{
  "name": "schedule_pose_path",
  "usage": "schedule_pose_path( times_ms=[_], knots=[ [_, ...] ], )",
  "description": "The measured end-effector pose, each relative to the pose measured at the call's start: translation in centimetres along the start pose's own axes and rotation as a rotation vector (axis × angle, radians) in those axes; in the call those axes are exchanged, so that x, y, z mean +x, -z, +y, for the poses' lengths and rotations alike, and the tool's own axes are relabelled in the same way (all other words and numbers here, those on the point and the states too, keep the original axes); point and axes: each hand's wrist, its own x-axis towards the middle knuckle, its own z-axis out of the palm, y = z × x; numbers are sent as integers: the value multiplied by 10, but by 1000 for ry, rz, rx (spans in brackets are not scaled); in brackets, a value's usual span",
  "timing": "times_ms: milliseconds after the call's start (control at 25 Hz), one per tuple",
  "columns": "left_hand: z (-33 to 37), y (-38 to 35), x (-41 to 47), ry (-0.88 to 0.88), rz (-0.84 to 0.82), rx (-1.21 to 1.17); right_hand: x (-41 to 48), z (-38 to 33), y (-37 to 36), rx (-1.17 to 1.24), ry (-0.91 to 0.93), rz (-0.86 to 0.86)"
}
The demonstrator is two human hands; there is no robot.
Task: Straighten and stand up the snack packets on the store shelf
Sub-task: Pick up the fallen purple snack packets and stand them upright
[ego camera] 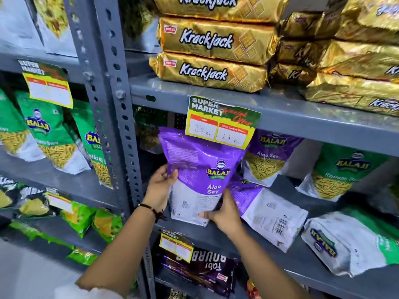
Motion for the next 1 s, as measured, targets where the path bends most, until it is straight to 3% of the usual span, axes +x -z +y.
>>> schedule_pose_path(
  times_ms=[120, 280, 440, 600, 720, 800, 920, 1000],
  knots=[
    [-3, 6, -2, 23, 28, 26, -3, 0, -5, -36, 13, 19],
    [-1, 8, -11, 16, 20, 68, -18, 5, -20, -58, 50, 253],
    [7, 6, -25, -24, 68, 134, -27, -2, -27, -94, 88, 176],
    [14, -5, -61, -160, 17, 599, -19, -14, -17, -159, -40, -15],
    [17, -11, -79, -334, -99, 764, -21, -18, -17, -217, -103, -37],
    [23, -8, -73, -236, -82, 580, -19, -15, -15, -153, -92, -8],
    [33, -5, -42, 115, 10, 101, -19, -9, -12, -20, -45, 11],
    [35, -10, -21, 217, -15, 67, -24, -7, -18, 1, -9, 15]
  ],
)
